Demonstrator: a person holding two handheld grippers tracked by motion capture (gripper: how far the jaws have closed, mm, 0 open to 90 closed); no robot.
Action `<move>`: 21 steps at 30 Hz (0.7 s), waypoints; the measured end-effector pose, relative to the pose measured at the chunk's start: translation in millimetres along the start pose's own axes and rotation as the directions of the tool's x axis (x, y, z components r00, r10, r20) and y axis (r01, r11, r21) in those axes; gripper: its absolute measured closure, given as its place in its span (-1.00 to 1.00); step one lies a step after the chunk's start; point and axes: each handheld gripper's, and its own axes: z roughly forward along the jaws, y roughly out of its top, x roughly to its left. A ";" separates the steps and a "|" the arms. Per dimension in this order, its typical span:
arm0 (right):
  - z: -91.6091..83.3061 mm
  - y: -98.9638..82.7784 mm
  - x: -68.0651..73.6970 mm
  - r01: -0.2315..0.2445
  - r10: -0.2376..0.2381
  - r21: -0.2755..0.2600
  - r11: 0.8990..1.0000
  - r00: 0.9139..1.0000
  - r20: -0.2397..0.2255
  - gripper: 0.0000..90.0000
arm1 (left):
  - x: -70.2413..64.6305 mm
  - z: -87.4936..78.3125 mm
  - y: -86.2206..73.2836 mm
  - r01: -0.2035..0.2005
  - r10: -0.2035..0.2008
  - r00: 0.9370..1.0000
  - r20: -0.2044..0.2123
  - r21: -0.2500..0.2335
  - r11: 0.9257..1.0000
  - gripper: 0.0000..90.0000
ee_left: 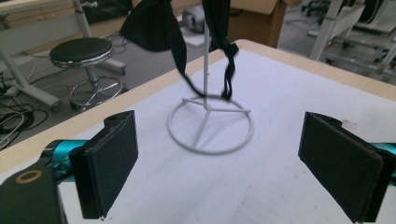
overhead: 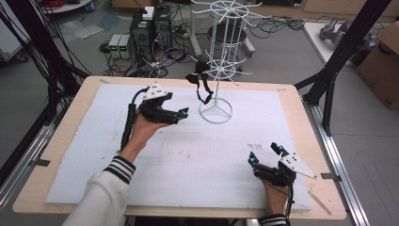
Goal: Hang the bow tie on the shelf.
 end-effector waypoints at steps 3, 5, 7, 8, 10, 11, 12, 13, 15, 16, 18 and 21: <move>0.2 -0.1 0.3 0.007 -0.007 0.001 1.000 1.000 0.003 -0.83 | 7.7 -24.2 -22.1 -0.011 0.010 1.000 -0.016 -0.029 1.000 -0.72; 0.4 0.0 0.5 0.011 -0.011 -0.002 1.000 1.000 0.005 -0.83 | 12.3 -43.9 -42.2 -0.006 0.004 1.000 -0.025 -0.071 0.997 -0.72; 0.1 -0.1 0.9 0.010 -0.010 -0.001 1.000 1.000 0.008 -0.83 | 15.8 -60.7 -60.7 -0.010 0.007 0.999 -0.044 -0.082 0.997 -0.72; 0.0 0.0 1.0 0.009 -0.009 -0.001 1.000 1.000 0.008 -0.83 | 18.0 -68.8 -69.8 -0.012 0.008 0.999 -0.049 -0.090 0.996 -0.72; 0.0 -0.1 0.7 0.005 -0.005 0.001 1.000 1.000 0.011 -0.83 | 20.6 -83.1 -83.6 -0.009 0.000 0.997 -0.074 -0.117 0.993 -0.72; 0.3 0.0 0.5 0.006 -0.006 -0.001 1.000 1.000 0.012 -0.83 | 21.5 -93.0 -92.5 -0.013 0.001 0.996 -0.094 -0.134 0.991 -0.72; 0.3 0.0 0.4 0.005 -0.005 0.001 1.000 1.000 0.010 -0.83 | 21.4 -98.7 -97.8 -0.016 0.000 0.994 -0.108 -0.149 0.989 -0.72; 0.3 0.0 0.3 0.005 -0.005 0.002 1.000 1.000 0.011 -0.83 | 21.4 -105.7 -104.2 -0.023 0.004 0.992 -0.123 -0.159 0.987 -0.72; 0.2 0.0 0.6 0.004 -0.004 0.001 1.000 1.000 0.015 -0.83 | 21.3 -117.7 -115.8 -0.020 -0.002 0.992 -0.129 -0.165 0.986 -0.72; 0.0 -0.1 1.0 0.002 -0.002 0.000 1.000 1.000 0.018 -0.83 | 20.9 -123.0 -121.1 -0.025 0.002 0.991 -0.137 -0.169 0.985 -0.72; -0.3 -0.2 1.3 0.006 -0.006 -0.004 1.000 1.000 0.019 -0.83 | 20.6 -132.9 -131.3 -0.024 -0.001 0.990 -0.139 -0.175 0.984 -0.72; -0.9 -0.3 1.9 0.010 -0.009 -0.006 1.000 1.000 0.021 -0.83 | 20.2 -145.8 -146.8 -0.028 0.000 0.989 -0.147 -0.188 0.982 -0.72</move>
